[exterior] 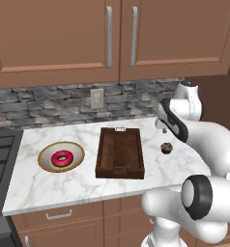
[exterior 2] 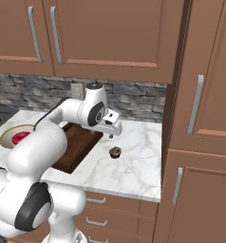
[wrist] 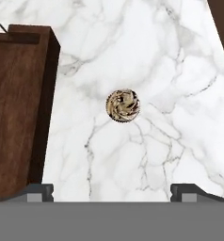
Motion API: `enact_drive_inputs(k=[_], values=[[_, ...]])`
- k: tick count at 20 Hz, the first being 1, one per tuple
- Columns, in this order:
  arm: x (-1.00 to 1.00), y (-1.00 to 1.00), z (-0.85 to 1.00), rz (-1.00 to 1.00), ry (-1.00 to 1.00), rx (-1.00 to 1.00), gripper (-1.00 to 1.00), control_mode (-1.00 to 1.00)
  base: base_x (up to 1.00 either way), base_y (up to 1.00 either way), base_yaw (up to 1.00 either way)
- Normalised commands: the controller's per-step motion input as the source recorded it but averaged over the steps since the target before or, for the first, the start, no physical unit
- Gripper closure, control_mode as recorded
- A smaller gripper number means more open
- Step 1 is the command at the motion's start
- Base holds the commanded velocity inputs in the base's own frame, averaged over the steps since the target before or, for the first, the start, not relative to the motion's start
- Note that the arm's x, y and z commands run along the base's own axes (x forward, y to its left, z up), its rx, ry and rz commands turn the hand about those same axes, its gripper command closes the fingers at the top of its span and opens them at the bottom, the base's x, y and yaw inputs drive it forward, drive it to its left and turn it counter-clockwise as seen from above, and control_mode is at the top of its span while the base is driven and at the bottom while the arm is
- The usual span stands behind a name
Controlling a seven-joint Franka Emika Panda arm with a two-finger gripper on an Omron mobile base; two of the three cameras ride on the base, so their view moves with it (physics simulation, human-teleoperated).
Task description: Place the bowl with donut and the cupcake onto the tray.
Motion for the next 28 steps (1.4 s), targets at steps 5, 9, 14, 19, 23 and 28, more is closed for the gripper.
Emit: enact_drive_inputs(k=[5, 9, 14, 19, 23, 28], values=[[0.02, -0.04, -0.5, -0.07, -0.05, 0.0, -1.0, -1.0, 0.0, 0.0, 0.0], [0.11, -0.01, -0.37, -0.05, -0.01, -0.01, -1.0, -1.0, 0.0, 0.0, 0.0], [0.25, -0.17, -0.29, -0.06, 0.01, 0.0, -1.0, -1.0, 0.0, 0.0, 0.0], [0.15, -0.09, -0.3, -0.05, 0.0, 0.0, -1.0, -1.0, 0.0, 0.0, 0.0], [0.28, 0.0, -0.19, -0.02, 0.0, 0.0, -1.0, -1.0, 0.0, 0.0, 0.0], [0.32, -0.05, -0.19, -0.01, 0.0, 0.0, -1.0, -1.0, 0.0, 0.0, 0.0]])
